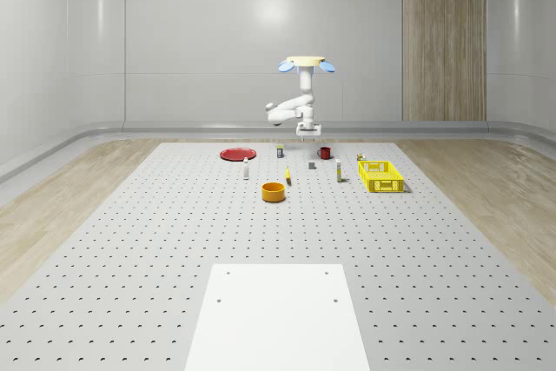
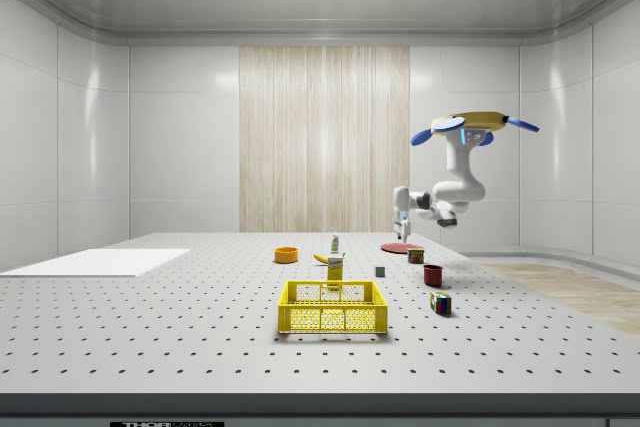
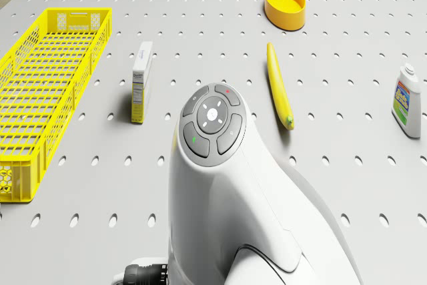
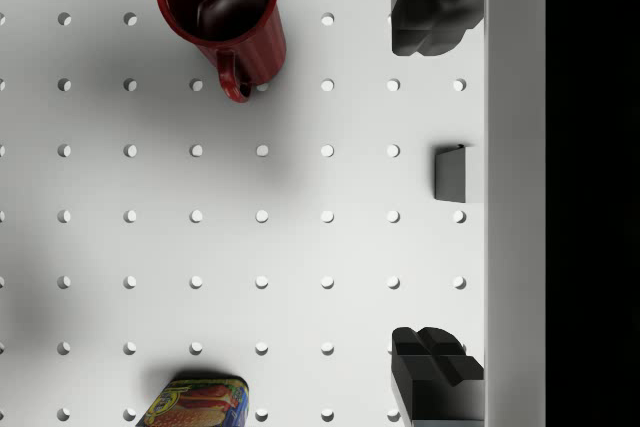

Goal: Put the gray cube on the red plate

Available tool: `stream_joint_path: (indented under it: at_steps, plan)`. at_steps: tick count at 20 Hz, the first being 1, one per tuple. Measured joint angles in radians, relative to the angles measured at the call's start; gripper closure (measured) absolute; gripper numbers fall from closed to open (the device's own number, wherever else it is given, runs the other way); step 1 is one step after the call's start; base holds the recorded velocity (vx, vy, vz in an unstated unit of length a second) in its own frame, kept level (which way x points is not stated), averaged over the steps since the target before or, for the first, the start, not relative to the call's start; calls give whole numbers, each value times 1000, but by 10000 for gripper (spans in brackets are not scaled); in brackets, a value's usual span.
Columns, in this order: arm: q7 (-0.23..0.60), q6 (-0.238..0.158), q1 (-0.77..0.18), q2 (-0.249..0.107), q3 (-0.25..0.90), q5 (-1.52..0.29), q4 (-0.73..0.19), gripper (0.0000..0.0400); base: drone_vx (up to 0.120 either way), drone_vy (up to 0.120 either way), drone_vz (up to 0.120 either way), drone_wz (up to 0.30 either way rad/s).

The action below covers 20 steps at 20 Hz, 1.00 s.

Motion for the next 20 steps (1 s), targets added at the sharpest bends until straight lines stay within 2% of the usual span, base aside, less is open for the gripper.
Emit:
stream_joint_path:
  at_steps: [2, 6, 8, 10, 17, 20]
  plan:
    - [3, 9, -3, -9, 3, 5, 1, 0, 120, 100, 0, 0]
    - [8, 25, -9, -28, 8, 14, 2, 0, 120, 0, -110, 0]
    - [11, 34, -11, -36, 10, 18, 2, 0, 120, -80, -120, 0]
    - [13, 42, -14, -45, 13, 23, 3, 0, 120, 0, -20, 0]
    - [21, 69, -22, -74, 20, 37, 5, 0, 120, 0, -120, 0]
    - [24, 80, -26, -86, 23, 43, 6, 0, 27, 0, -93, 0]
